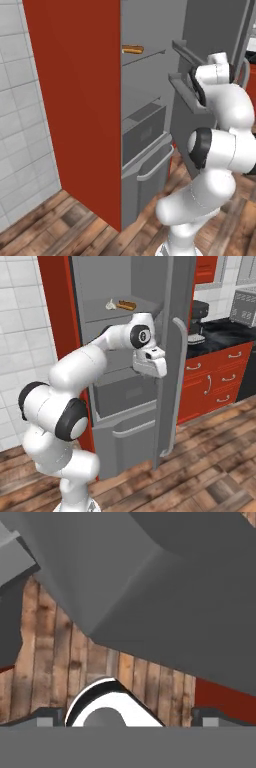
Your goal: Retrieve the bottle and the shaker from the cabinet and place them next to the mixing bowl on the counter. Then add garlic from the fridge to the mixing bowl.
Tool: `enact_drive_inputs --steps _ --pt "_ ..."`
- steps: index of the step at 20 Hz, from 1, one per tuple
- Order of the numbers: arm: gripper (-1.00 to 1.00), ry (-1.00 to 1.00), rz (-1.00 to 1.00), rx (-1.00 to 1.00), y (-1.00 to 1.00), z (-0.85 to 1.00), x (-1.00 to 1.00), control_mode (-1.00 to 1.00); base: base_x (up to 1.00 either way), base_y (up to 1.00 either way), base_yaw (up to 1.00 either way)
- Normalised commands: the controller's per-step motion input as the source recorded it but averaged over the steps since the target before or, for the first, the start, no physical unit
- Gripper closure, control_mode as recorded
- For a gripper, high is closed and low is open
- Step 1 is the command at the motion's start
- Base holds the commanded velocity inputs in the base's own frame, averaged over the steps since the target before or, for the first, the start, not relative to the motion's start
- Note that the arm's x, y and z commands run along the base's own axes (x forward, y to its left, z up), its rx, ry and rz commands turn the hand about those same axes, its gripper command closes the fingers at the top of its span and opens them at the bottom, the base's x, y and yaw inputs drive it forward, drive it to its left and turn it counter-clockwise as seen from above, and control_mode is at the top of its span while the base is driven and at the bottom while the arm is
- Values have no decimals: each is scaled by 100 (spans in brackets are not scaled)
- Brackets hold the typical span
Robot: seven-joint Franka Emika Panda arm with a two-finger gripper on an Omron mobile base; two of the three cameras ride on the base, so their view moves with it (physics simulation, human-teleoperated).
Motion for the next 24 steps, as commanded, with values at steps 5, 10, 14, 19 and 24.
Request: enact_drive_inputs --steps 5,10,14,19,24 --pt "-100 -51 0 0 -100 -100 0 -100 0 0 0" --pt "-100 -64 1 7 -83 -56 -7 -100 0 0 0" --pt "-100 -37 0 3 9 58 -19 -100 0 0 0" --pt "-100 -25 2 -14 79 98 -31 -100 0 0 0" --pt "-100 8 2 -25 100 78 -75 -100 0 0 0"
